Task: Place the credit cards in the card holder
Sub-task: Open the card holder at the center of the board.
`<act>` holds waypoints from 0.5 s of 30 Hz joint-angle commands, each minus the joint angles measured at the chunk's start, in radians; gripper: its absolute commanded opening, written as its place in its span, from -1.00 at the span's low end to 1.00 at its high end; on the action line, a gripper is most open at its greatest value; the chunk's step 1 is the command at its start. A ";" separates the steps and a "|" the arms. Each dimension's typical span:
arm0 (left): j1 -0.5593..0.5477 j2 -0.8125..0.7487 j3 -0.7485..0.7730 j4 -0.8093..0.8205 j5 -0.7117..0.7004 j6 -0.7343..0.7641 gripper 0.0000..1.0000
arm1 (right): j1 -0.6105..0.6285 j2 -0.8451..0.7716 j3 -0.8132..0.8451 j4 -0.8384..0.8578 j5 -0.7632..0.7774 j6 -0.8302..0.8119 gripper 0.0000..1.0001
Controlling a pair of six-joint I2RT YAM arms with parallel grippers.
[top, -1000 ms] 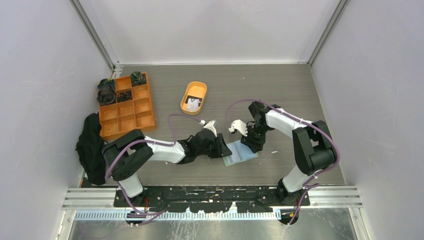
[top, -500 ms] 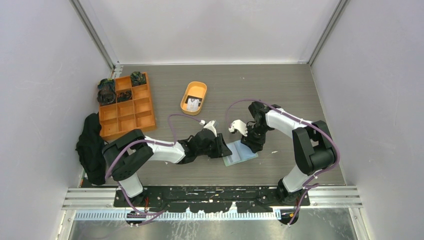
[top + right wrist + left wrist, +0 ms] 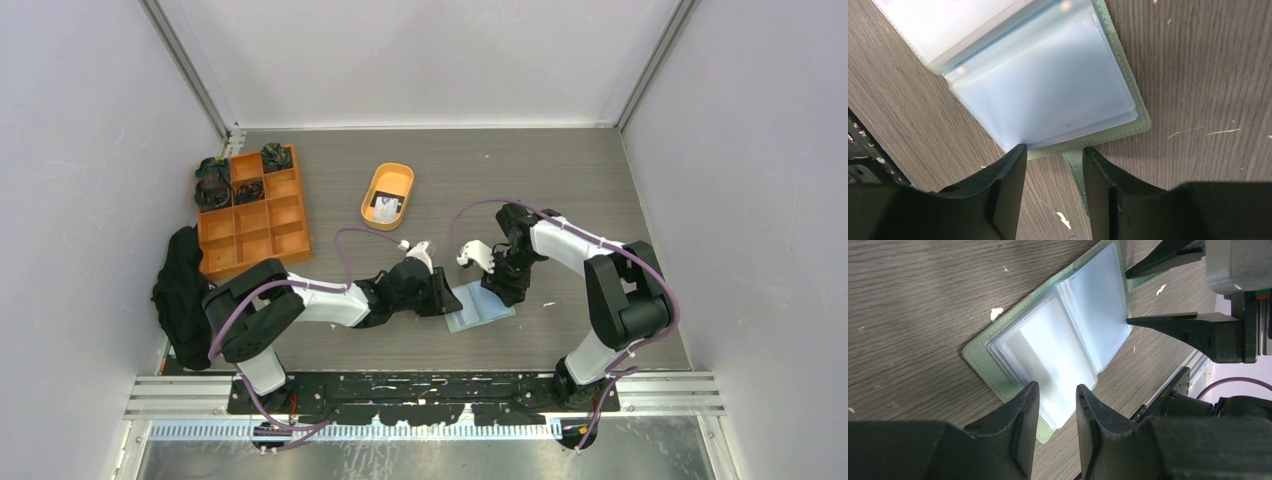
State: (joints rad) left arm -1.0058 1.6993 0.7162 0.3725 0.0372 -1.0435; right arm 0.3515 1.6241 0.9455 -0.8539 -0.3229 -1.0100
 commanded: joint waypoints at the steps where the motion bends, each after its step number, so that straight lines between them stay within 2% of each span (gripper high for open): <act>1: -0.003 -0.031 0.014 -0.024 -0.023 0.015 -0.32 | 0.007 0.004 0.035 -0.019 -0.010 0.010 0.01; 15: -0.004 -0.033 0.019 -0.031 -0.021 0.017 -0.34 | 0.010 0.008 0.036 -0.021 -0.008 0.011 0.00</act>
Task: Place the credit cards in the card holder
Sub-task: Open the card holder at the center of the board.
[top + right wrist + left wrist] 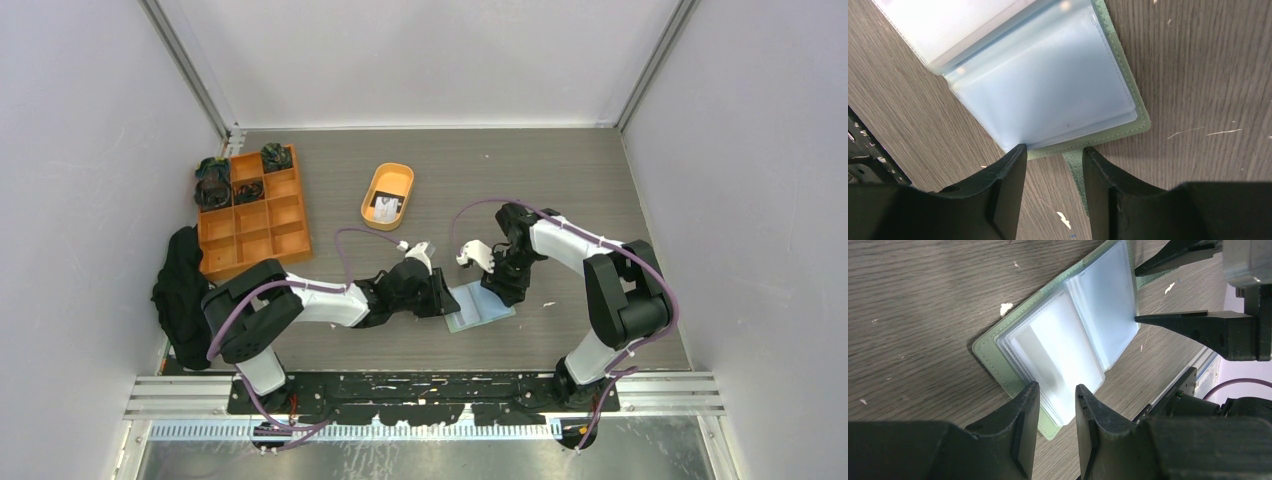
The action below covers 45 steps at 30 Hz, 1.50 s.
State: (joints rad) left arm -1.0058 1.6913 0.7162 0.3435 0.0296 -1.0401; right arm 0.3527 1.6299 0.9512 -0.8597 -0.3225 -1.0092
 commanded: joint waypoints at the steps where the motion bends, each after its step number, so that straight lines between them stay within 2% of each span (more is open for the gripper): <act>1: -0.005 -0.022 0.021 0.000 -0.011 0.013 -0.33 | 0.010 0.002 0.031 -0.016 -0.009 0.011 0.00; 22: -0.005 0.037 0.090 -0.002 0.030 0.023 -0.38 | 0.023 0.007 0.035 -0.021 -0.009 0.013 0.00; 35: -0.005 -0.036 0.065 -0.100 -0.048 0.055 -0.25 | 0.023 0.009 0.036 -0.022 -0.007 0.014 0.00; 45: -0.007 -0.001 0.076 -0.090 -0.036 0.049 -0.23 | 0.022 0.009 0.037 -0.021 -0.007 0.014 0.00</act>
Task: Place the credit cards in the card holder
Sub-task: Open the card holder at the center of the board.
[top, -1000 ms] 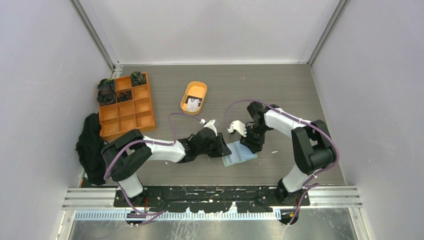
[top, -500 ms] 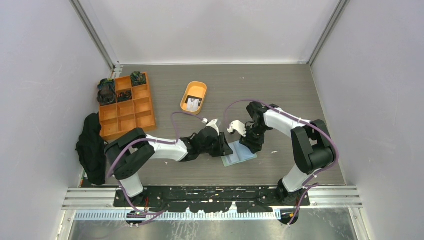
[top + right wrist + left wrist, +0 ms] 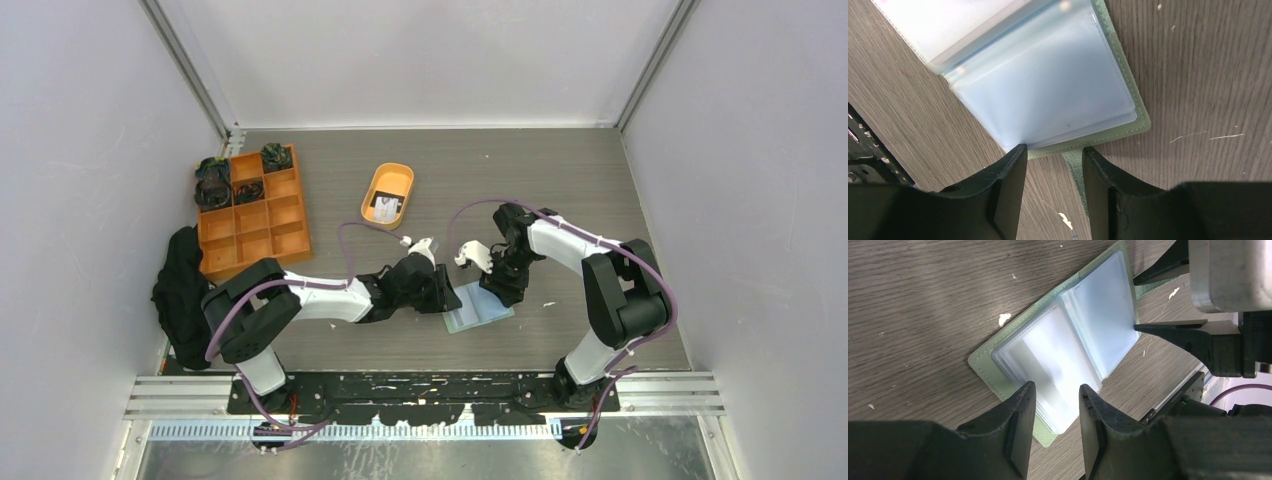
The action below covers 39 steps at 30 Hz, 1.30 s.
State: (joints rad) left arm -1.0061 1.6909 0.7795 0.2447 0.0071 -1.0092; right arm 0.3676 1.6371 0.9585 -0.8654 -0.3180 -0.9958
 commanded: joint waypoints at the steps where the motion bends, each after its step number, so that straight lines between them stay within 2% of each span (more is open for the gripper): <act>1: -0.006 0.004 0.014 0.008 -0.012 0.017 -0.23 | 0.008 0.002 0.030 -0.017 -0.012 0.000 0.00; 25: -0.010 0.197 0.129 0.097 0.121 -0.009 -0.25 | 0.013 -0.029 0.041 -0.026 -0.068 0.015 -0.02; 31: -0.003 0.220 0.132 0.172 0.146 -0.016 -0.26 | -0.005 -0.102 0.045 -0.026 -0.170 0.024 0.08; 35: 0.012 0.250 0.130 0.289 0.190 -0.041 -0.27 | -0.028 -0.157 0.028 -0.007 -0.244 0.021 0.23; 39: 0.017 0.291 0.155 0.349 0.219 -0.053 -0.27 | -0.055 -0.163 0.028 -0.013 -0.280 0.019 0.25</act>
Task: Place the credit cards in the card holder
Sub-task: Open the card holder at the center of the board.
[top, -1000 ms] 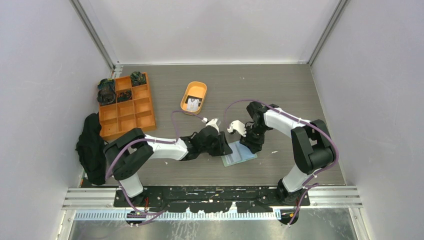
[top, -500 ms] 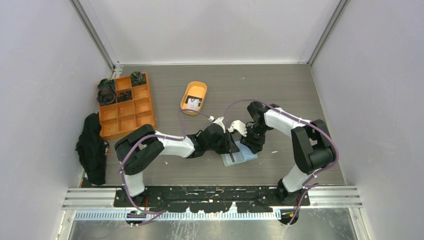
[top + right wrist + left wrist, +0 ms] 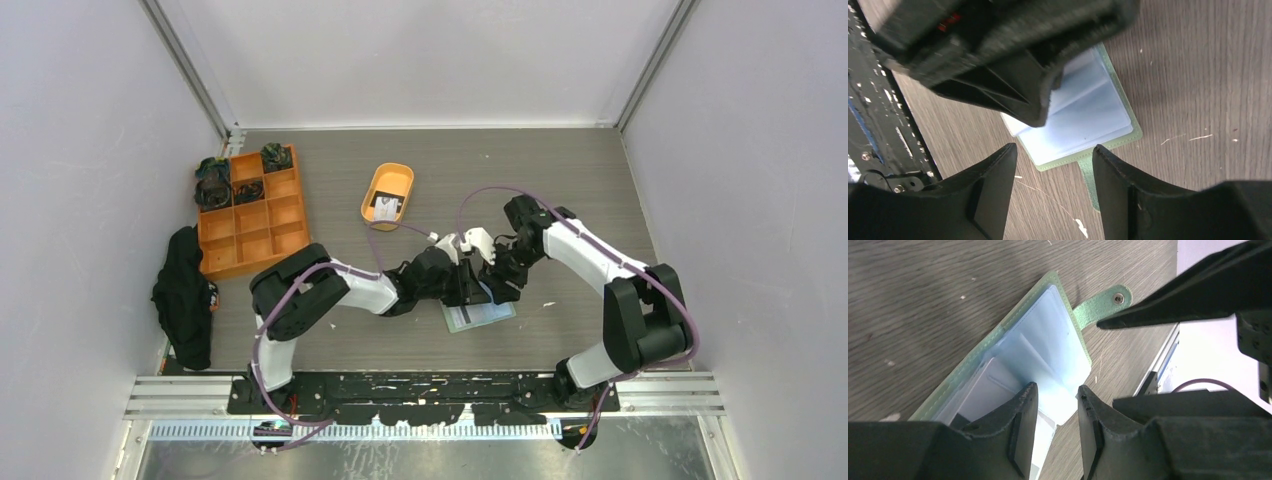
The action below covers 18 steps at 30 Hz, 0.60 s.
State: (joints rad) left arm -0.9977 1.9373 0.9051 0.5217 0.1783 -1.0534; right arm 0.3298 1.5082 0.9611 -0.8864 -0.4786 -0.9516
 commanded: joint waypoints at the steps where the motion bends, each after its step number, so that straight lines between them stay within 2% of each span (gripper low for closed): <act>1: 0.010 0.055 0.036 0.088 0.054 -0.010 -0.27 | -0.024 -0.034 0.027 0.005 -0.124 -0.026 0.25; 9: 0.019 0.084 0.040 0.207 0.060 -0.023 -0.26 | -0.105 -0.087 0.041 -0.064 -0.234 -0.090 0.24; 11: 0.026 0.093 0.043 0.237 0.072 -0.039 -0.26 | -0.116 -0.101 0.040 -0.148 -0.308 -0.214 0.23; 14: 0.042 0.117 0.038 0.297 0.097 -0.082 -0.26 | -0.117 -0.143 0.016 -0.300 -0.415 -0.486 0.20; 16: 0.052 0.134 0.033 0.328 0.106 -0.106 -0.27 | -0.117 -0.182 -0.018 -0.335 -0.436 -0.606 0.09; 18: 0.057 0.147 0.028 0.347 0.110 -0.121 -0.26 | -0.108 -0.209 -0.050 -0.331 -0.431 -0.669 -0.13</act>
State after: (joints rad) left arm -0.9596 2.0590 0.9302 0.7498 0.2634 -1.1290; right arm 0.2104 1.3773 0.9546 -1.1007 -0.8032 -1.3437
